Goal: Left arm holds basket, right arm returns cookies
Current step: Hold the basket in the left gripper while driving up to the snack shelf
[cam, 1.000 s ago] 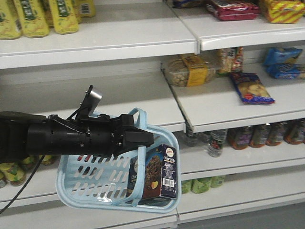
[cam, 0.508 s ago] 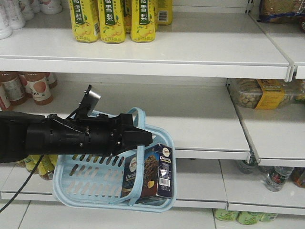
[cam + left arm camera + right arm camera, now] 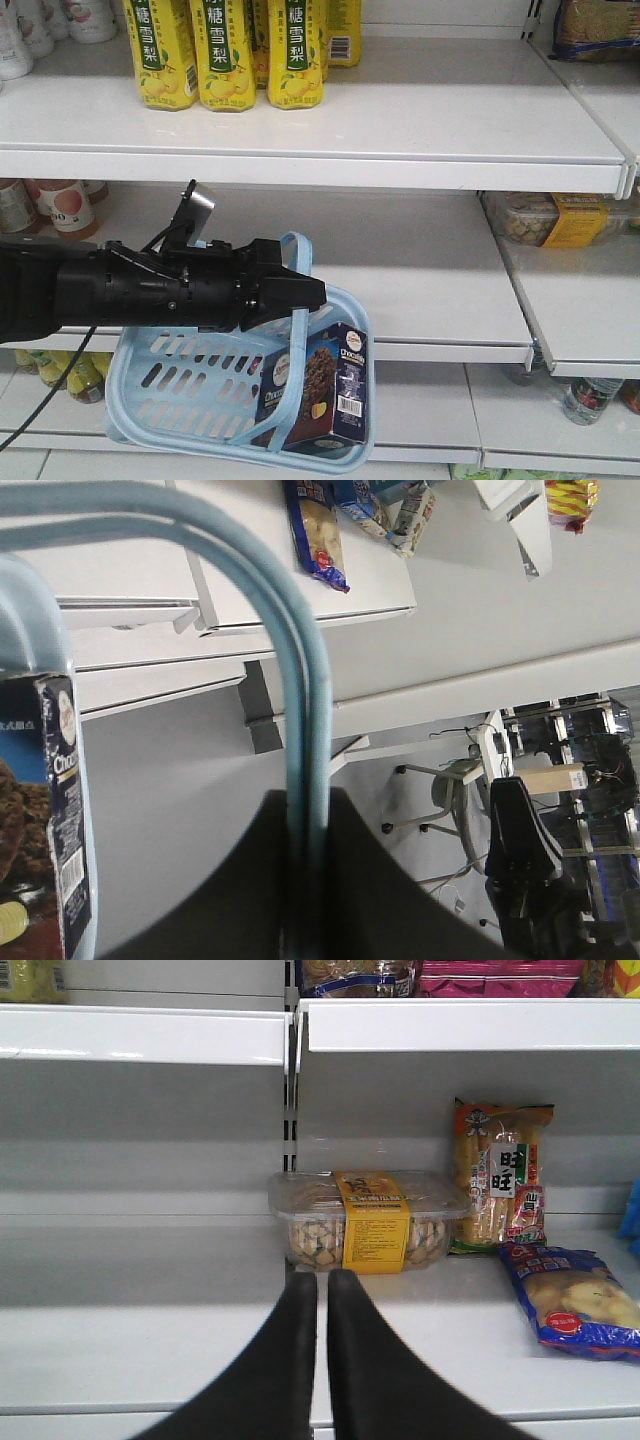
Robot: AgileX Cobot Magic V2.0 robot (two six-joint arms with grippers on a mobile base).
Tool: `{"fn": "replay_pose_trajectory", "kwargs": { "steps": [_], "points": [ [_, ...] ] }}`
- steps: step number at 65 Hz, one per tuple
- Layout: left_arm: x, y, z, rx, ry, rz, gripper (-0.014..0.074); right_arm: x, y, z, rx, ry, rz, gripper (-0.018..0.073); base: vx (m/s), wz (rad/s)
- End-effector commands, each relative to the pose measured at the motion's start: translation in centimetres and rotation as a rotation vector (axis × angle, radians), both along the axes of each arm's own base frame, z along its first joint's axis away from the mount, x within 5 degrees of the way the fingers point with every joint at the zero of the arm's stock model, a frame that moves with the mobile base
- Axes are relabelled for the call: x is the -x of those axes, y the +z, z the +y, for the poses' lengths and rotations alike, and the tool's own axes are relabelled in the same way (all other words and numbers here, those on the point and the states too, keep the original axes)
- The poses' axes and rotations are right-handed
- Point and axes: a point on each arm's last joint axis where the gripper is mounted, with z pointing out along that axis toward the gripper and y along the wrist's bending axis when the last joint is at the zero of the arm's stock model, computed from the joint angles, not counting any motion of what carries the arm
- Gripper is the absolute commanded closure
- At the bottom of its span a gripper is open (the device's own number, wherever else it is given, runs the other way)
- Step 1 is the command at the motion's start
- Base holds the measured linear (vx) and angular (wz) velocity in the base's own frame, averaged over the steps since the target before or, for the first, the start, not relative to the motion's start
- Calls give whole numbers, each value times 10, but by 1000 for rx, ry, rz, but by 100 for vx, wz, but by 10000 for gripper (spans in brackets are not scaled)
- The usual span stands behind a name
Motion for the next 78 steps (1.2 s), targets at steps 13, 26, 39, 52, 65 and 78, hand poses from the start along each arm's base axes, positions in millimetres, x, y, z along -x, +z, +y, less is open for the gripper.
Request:
{"fn": "replay_pose_trajectory", "kwargs": {
  "steps": [13,26,39,52,65,78],
  "points": [
    [2,31,-2,121,19,-64,599,0,2,0,25,3,-68,565,7,-2],
    [2,31,-2,121,19,-64,599,0,2,0,25,3,-68,565,5,-2],
    [2,31,-2,121,19,-64,599,0,2,0,25,3,-68,565,3,-1],
    [2,31,-2,121,19,-64,599,0,2,0,25,3,-68,565,3,-2],
    [2,31,-2,121,19,-64,599,0,2,0,25,3,-68,565,3,-4],
    [2,31,-2,121,19,-64,599,0,2,0,25,3,-68,565,3,-4]
  ]
}}
